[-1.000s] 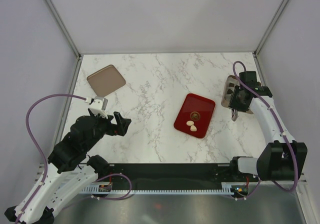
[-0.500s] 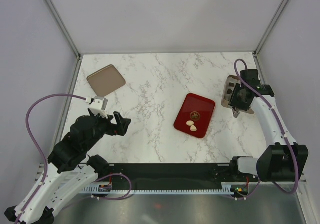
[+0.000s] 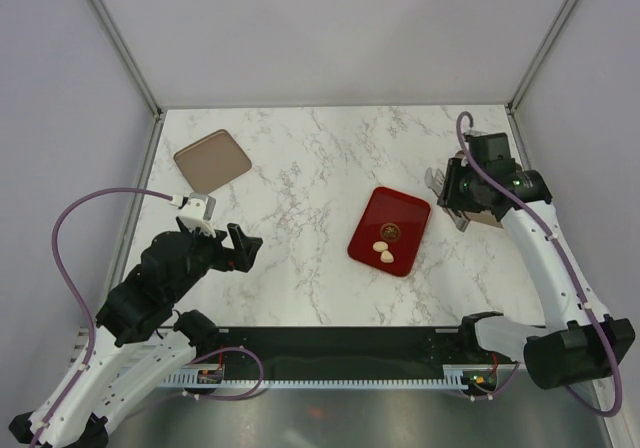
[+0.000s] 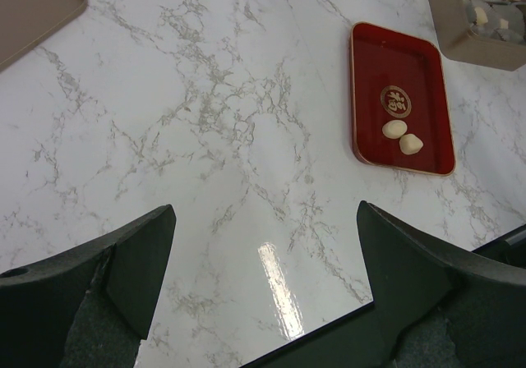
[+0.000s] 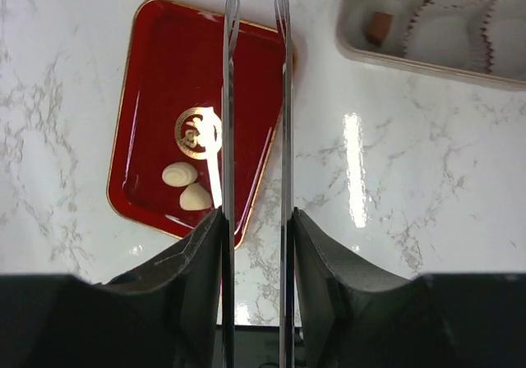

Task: Pack the chocolate

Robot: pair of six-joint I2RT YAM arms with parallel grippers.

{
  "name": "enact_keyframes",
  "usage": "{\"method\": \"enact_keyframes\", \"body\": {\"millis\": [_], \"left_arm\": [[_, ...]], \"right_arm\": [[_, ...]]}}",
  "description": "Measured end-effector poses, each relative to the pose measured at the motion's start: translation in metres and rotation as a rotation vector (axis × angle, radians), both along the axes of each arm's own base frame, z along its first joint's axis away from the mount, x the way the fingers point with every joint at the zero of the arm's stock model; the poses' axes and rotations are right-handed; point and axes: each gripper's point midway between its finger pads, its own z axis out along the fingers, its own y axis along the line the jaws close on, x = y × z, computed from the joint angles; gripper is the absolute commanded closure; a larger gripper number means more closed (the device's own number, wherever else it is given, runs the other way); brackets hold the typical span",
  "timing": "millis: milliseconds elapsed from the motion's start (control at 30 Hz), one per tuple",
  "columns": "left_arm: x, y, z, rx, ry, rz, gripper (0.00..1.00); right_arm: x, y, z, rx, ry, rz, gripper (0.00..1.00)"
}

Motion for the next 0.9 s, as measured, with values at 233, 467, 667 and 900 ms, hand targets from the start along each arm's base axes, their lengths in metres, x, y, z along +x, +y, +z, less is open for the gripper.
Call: {"method": "enact_keyframes", "body": {"millis": [233, 467, 667, 900], "left_arm": [[0.0, 0.0, -0.001, 0.003, 0.004, 0.0, 0.0], [0.001, -0.001, -0.002, 0.006, 0.008, 0.0, 0.0], [0.002, -0.001, -0.004, 0.011, 0.015, 0.0, 0.0], [0.003, -0.002, -0.006, 0.018, 0.024, 0.0, 0.0]], "right_arm": [[-0.039, 0.078, -0.017, -0.02, 0.042, 0.286, 0.55], [-0.09, 0.108, -0.046, -0.048, 0.122, 0.423, 0.52], [-0.12, 0.124, -0.063, -0.09, 0.163, 0.514, 0.5], [-0.119, 0.118, -0.066, -0.134, 0.155, 0.493, 0.49]]}}
